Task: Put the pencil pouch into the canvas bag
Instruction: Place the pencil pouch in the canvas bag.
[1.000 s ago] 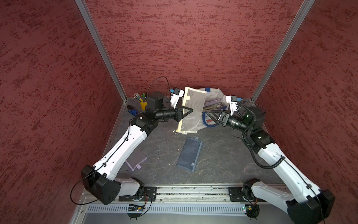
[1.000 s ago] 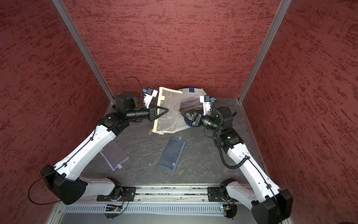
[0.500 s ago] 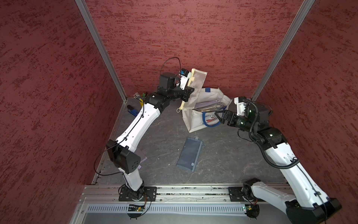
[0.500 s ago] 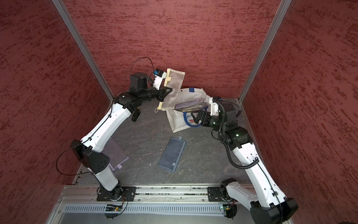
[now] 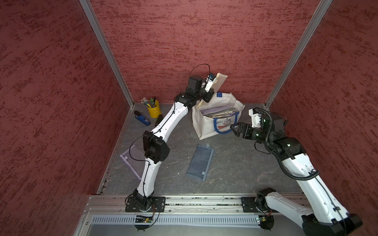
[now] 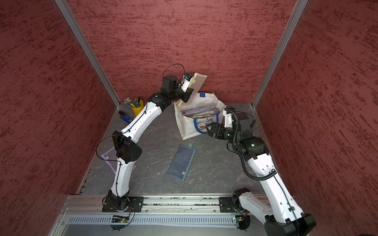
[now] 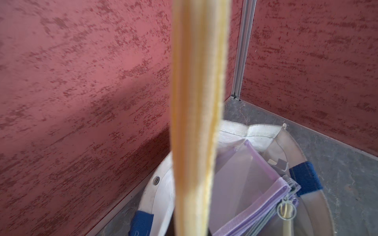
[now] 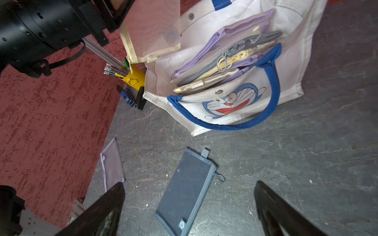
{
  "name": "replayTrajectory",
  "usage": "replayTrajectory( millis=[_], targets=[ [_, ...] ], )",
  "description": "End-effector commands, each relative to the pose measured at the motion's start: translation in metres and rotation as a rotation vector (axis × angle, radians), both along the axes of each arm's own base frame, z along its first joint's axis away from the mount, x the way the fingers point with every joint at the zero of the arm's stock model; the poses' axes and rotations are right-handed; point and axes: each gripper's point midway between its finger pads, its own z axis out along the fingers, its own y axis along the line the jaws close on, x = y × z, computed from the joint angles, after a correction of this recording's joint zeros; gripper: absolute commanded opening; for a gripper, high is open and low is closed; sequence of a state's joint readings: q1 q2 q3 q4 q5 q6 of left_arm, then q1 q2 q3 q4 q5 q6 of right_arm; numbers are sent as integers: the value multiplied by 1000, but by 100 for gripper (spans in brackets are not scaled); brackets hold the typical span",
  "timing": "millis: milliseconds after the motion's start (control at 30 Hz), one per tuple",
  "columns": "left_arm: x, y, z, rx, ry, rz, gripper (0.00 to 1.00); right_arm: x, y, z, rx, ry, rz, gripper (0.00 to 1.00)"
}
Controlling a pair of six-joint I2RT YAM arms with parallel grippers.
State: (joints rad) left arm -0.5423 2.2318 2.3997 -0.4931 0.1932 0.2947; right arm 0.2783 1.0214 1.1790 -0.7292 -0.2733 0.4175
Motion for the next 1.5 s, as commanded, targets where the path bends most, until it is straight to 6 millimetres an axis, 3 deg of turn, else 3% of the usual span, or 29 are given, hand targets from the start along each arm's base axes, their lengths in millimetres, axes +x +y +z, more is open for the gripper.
replayTrajectory(
  millis=[0, 333, 500, 600, 800, 900, 1300, 1467],
  targets=[
    [9, -14, -12, 25, -54, -49, 0, -2, -5, 0, -40, 0, 13, 99],
    [4, -47, -79, 91, 20, -148, 0, -1, -21, -7, -41, 15, -19, 99],
    [-1, -48, -90, 90, 43, -151, 0, -2, -25, 0, -29, -3, -41, 99],
    [-4, -47, -86, 87, 47, -155, 4, -3, -28, -3, -29, -5, -58, 99],
    [-14, -43, -73, 77, 53, -146, 43, -3, -35, 7, -27, -35, -84, 99],
    [-21, -40, -59, 47, 50, -144, 56, -4, -40, 8, -48, -36, -98, 99],
    [-64, -22, 8, -62, 69, -161, 67, -5, -51, 6, -47, -36, -164, 99],
    [-96, 7, 12, -87, 184, -89, 69, -9, -50, -12, -35, 0, -166, 99]
  ],
)
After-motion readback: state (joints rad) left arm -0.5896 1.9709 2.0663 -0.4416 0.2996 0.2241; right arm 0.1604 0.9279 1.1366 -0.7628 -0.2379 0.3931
